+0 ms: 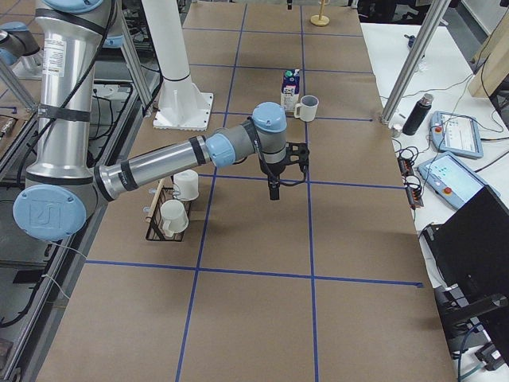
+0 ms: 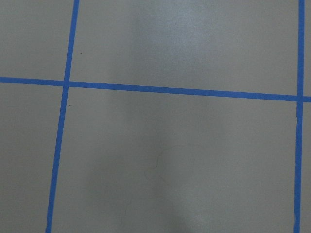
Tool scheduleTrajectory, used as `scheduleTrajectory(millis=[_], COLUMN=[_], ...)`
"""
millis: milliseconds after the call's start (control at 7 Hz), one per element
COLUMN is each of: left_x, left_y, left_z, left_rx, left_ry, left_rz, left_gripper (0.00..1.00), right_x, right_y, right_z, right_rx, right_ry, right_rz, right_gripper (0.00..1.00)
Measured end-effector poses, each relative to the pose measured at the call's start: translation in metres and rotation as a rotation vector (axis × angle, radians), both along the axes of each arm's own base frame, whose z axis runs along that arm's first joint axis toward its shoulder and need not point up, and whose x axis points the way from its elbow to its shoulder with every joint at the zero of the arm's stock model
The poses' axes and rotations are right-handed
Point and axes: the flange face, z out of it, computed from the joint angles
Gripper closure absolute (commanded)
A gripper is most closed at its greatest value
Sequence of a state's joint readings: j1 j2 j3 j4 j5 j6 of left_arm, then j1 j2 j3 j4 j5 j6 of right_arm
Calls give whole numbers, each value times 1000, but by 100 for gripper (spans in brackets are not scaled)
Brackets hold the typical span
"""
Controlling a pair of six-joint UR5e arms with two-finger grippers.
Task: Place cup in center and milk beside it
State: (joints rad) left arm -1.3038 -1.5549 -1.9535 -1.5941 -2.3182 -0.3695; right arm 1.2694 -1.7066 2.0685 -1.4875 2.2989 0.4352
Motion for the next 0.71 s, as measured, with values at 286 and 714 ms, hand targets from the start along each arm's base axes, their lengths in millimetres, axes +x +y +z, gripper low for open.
scheduleTrajectory(millis=[286, 714], left_x=[-6, -6], left_y=[22, 26], left_z=[24, 9], left_rx=[44, -4], left_ry=[10, 41], left_rz=[6, -74], left_gripper=[1, 1], right_x=[1, 14], right_y=[0, 9], right_z=[0, 14], right_rx=[33, 60], right_ry=[8, 27], right_rz=[-30, -65], right_gripper=[0, 0])
